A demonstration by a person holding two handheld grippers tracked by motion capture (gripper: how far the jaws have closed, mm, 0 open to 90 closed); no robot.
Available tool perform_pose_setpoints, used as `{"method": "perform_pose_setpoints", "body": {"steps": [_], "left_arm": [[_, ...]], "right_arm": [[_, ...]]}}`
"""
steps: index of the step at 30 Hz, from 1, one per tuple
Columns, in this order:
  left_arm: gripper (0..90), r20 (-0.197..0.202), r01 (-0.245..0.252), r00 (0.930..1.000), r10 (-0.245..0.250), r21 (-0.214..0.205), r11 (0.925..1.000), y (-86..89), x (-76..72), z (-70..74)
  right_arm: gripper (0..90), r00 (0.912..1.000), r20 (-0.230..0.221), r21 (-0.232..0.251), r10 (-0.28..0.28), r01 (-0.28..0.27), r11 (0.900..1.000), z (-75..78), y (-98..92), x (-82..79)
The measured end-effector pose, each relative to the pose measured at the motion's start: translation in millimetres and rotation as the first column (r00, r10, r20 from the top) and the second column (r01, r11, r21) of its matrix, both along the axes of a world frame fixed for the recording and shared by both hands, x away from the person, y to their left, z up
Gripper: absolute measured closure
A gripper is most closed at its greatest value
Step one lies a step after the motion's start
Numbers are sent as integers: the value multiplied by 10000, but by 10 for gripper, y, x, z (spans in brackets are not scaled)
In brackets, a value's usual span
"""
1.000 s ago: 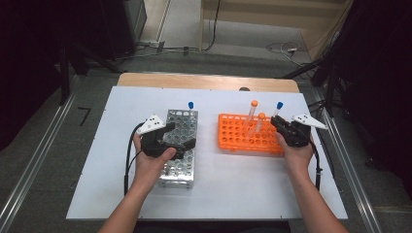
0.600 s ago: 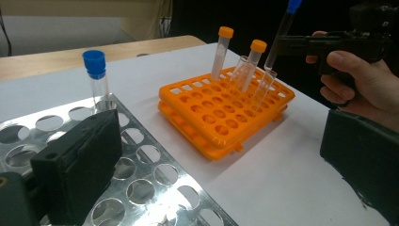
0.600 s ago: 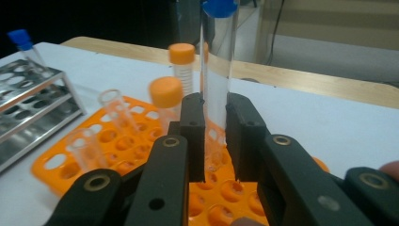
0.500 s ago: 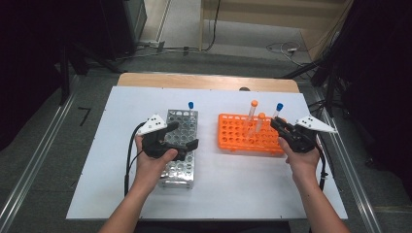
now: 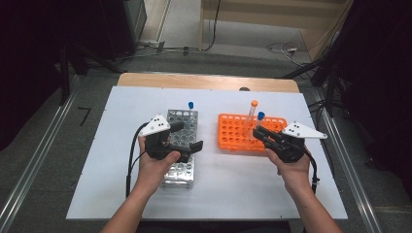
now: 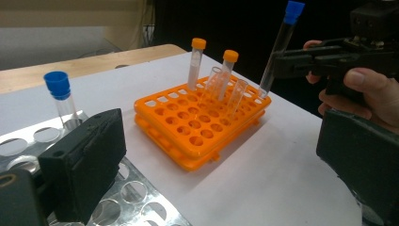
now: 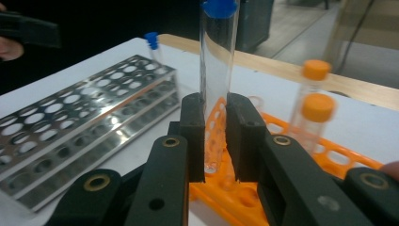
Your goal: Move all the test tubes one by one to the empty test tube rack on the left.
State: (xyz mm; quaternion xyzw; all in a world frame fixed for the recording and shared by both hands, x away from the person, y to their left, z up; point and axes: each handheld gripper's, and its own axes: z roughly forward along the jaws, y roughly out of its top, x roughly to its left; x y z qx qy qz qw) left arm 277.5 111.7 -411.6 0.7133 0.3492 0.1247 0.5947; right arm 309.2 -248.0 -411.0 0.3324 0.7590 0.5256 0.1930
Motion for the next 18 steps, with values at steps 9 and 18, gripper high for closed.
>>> {"method": "perform_pose_setpoints", "body": {"steps": [9,18], "left_arm": [[78,78,559,9984,-557,-295,9980,-73,-28,29],[284,159,1069,9942,-1065,-225,9940,-258,-67,73]], "right_arm": [[758,9917,-214,-34,1267,-1268,9919,-61,309,-121],[758,9781,-329,-159,2056,-2062,9784,-103,541,-217]]}}
